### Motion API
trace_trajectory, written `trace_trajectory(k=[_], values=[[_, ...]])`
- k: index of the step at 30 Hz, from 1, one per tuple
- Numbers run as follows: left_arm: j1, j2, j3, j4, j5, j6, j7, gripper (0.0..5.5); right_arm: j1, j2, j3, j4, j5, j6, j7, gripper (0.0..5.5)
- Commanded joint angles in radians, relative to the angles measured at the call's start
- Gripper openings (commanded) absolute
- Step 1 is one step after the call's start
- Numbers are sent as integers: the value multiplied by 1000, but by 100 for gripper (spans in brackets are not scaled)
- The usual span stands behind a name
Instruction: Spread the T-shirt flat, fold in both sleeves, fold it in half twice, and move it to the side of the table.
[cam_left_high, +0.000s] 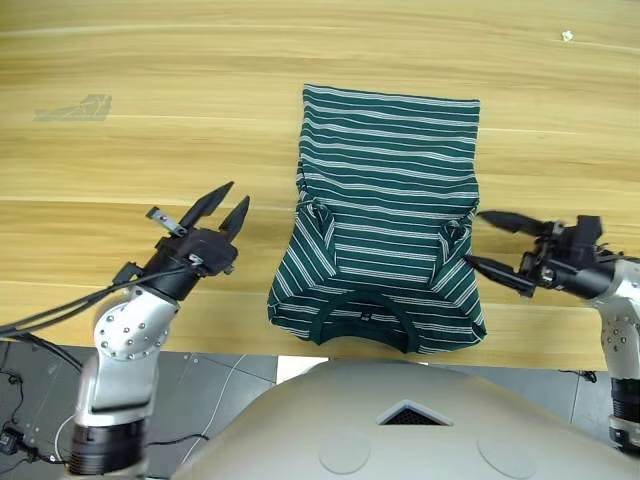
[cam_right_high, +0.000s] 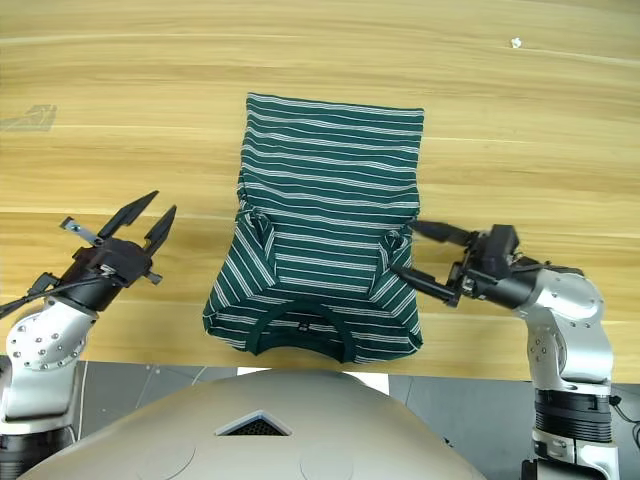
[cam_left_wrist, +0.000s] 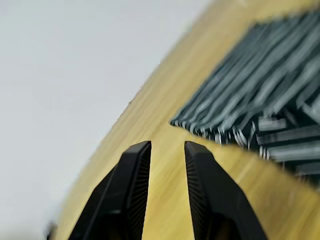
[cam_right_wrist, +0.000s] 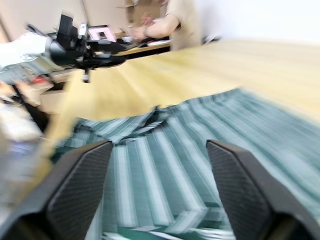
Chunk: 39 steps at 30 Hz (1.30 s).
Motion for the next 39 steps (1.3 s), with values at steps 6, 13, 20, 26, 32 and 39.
trace_trajectory(k=[6,13,20,26,32,39], values=[[103,352,-60,179,348,-437,-48,126,-77,-266,70,513,-508,-1203,110,383],[178,393,-40,224,429,-527,-11,126,-49,-363,165,644,-673,-1222,9,383],[22,298,-135,246,431,-558,70,126,16,-416,340,488,-629,-1044,-75,383],[-47,252,-172,257,441,-590,133,126,32,-448,437,406,-582,-967,-114,383],[-38,262,-184,262,456,-602,140,126,49,-470,485,369,-568,-933,-150,383],[-24,270,-184,268,484,-615,148,96,49,-483,523,355,-555,-911,-174,274]])
